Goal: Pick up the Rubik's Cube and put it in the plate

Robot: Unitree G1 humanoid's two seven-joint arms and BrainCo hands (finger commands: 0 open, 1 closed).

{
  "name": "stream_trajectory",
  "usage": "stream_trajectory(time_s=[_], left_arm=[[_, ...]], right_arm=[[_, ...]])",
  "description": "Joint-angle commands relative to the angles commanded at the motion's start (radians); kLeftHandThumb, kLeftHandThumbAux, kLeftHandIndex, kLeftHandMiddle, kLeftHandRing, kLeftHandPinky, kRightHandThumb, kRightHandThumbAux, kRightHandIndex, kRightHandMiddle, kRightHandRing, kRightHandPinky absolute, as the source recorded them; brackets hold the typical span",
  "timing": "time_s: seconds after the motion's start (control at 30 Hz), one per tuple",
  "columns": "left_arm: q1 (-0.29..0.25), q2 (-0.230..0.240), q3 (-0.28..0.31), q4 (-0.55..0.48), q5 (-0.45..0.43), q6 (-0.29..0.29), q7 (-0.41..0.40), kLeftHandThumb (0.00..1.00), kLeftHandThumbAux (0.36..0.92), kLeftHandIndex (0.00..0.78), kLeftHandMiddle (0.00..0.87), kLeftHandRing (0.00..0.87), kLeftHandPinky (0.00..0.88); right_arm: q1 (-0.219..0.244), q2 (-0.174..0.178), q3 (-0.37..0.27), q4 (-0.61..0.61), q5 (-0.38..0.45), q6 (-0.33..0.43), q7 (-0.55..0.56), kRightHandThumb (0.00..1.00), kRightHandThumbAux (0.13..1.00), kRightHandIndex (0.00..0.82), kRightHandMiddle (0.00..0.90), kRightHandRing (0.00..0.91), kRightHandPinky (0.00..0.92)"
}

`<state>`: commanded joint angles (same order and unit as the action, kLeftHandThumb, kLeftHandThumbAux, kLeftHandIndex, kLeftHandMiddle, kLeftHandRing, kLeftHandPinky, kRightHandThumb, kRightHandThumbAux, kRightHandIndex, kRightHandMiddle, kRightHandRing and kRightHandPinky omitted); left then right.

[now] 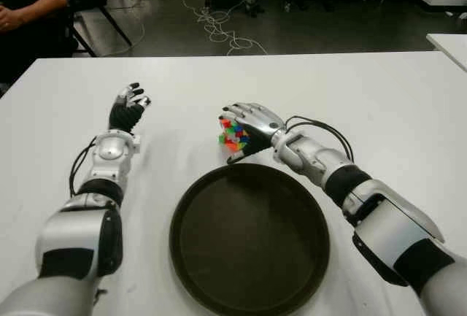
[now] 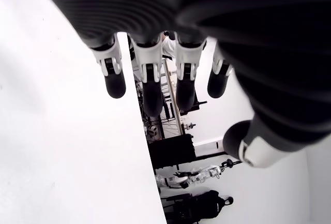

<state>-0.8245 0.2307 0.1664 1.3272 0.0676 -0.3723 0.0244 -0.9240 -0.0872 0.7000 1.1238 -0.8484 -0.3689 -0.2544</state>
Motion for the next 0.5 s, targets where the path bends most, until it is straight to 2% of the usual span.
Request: stream_trajectory(time_s=[0.5], left_arm=[[0.0,0.001,-0.007,0.001,0.006,0.0,0.002,0.139,0.575,0.084,0.161,0.135,0.094]], right_arm=[[-0.039,0.032,-0.004,0.051,0.006,0.022,0.001,0.002,0.501,0.0,0.0,0.0,0.032]])
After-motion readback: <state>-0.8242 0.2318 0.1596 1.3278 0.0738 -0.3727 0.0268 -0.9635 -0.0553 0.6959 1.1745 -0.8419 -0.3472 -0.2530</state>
